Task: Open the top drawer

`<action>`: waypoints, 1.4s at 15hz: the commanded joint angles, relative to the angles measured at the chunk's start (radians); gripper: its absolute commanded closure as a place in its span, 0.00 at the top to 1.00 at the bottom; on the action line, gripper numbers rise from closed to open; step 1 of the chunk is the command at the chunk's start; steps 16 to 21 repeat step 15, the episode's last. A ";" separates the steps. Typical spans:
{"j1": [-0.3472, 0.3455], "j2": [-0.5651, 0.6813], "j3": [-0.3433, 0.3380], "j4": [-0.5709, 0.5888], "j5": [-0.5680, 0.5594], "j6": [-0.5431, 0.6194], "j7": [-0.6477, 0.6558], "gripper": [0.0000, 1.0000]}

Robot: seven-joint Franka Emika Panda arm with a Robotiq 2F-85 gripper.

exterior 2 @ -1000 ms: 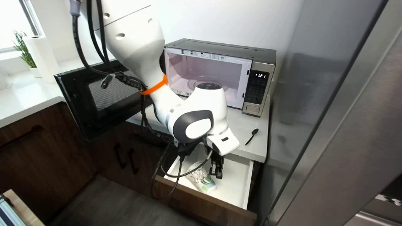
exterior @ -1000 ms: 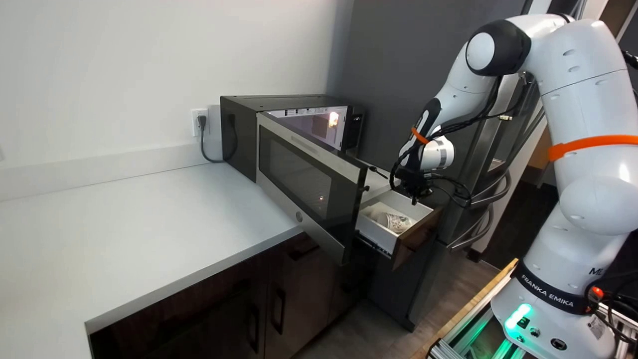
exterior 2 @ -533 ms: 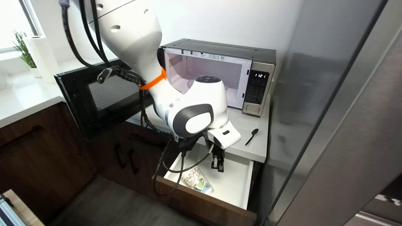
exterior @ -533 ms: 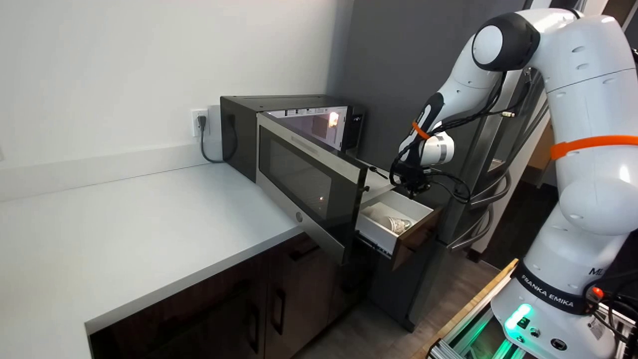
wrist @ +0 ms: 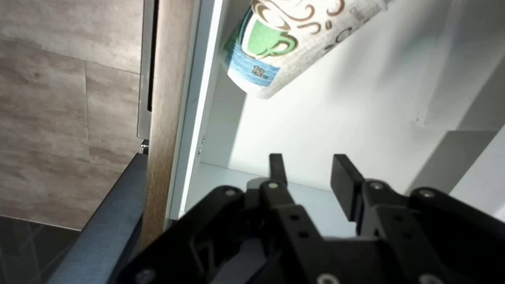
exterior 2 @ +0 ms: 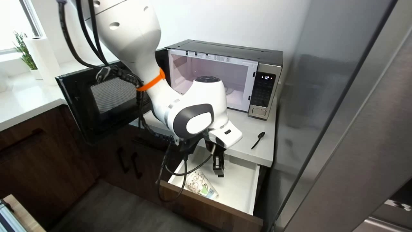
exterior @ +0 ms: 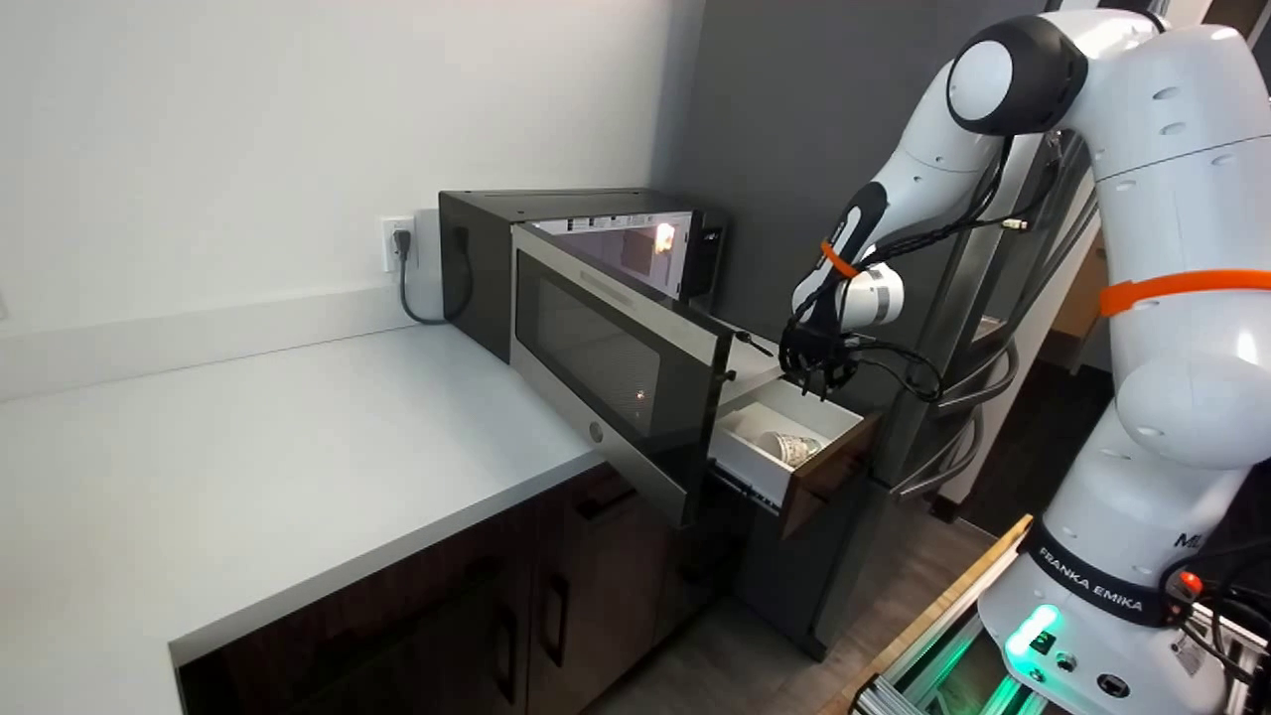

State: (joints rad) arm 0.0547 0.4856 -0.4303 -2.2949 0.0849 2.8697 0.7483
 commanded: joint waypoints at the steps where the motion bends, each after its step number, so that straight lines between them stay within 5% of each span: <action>1: 0.124 -0.138 -0.103 -0.139 -0.166 0.012 -0.036 0.69; 5: 0.229 -0.335 -0.235 -0.228 -0.452 -0.116 -0.061 1.00; 9: 0.269 -0.555 -0.288 -0.259 -0.643 -0.281 -0.185 1.00; 10: 0.263 -0.611 -0.279 -0.260 -0.673 -0.328 -0.226 1.00; 11: 0.100 -0.668 -0.112 -0.260 -0.691 -0.371 -0.277 1.00; 12: 0.062 -0.718 -0.064 -0.272 -0.676 -0.396 -0.344 1.00; 13: 0.004 -0.574 -0.008 -0.223 -0.615 -0.328 -0.277 0.99; 14: -0.039 -0.621 0.040 -0.229 -0.605 -0.354 -0.325 0.99; 21: -0.059 -0.657 0.062 -0.235 -0.600 -0.368 -0.353 1.00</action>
